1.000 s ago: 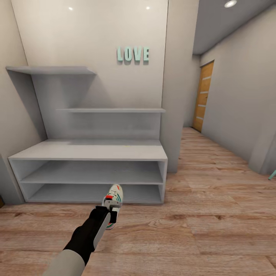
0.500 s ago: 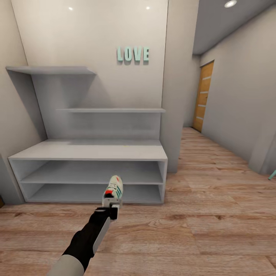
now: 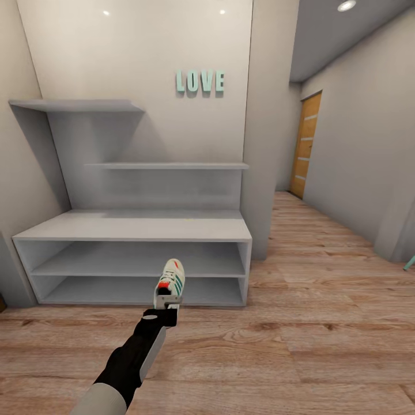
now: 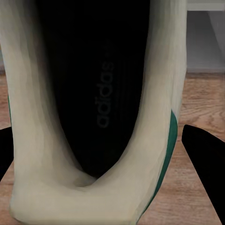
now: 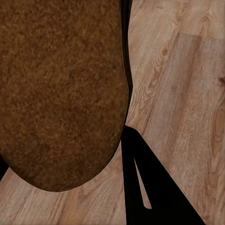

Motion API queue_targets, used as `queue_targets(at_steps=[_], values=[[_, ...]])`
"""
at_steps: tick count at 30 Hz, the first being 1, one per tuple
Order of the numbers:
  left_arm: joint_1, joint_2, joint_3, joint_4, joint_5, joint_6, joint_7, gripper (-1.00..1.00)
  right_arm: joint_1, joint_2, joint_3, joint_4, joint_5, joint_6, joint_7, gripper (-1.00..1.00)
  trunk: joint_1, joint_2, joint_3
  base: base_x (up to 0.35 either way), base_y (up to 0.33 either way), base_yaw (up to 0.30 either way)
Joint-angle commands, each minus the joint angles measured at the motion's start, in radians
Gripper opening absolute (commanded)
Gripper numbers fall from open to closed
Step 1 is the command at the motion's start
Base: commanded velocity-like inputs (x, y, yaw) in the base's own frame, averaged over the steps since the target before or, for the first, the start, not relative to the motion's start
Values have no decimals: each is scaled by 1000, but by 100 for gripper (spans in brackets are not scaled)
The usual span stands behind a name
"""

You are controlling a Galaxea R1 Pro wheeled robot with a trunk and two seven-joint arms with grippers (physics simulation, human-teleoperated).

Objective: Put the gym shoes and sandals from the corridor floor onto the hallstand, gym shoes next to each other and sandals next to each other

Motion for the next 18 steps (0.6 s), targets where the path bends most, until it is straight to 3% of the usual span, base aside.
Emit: queue_targets(at_steps=[1, 7, 18], values=[[-1, 1, -4, -1, 10, -4, 9, -100, -1, 0, -1, -1, -3, 5, 1, -100, 0, -1, -1, 0, 0, 0], [-1, 1, -5, 52, 9, -33, 9, -100, -1, 0, -1, -1, -3, 5, 1, -100, 0, -1, -1, 0, 0, 0], [-1, -1, -6, 66, 9, -53, 9, -100, -1, 0, 0, -2, -2, 5, -2, -100, 0, -1, -1, 0, 0, 0]])
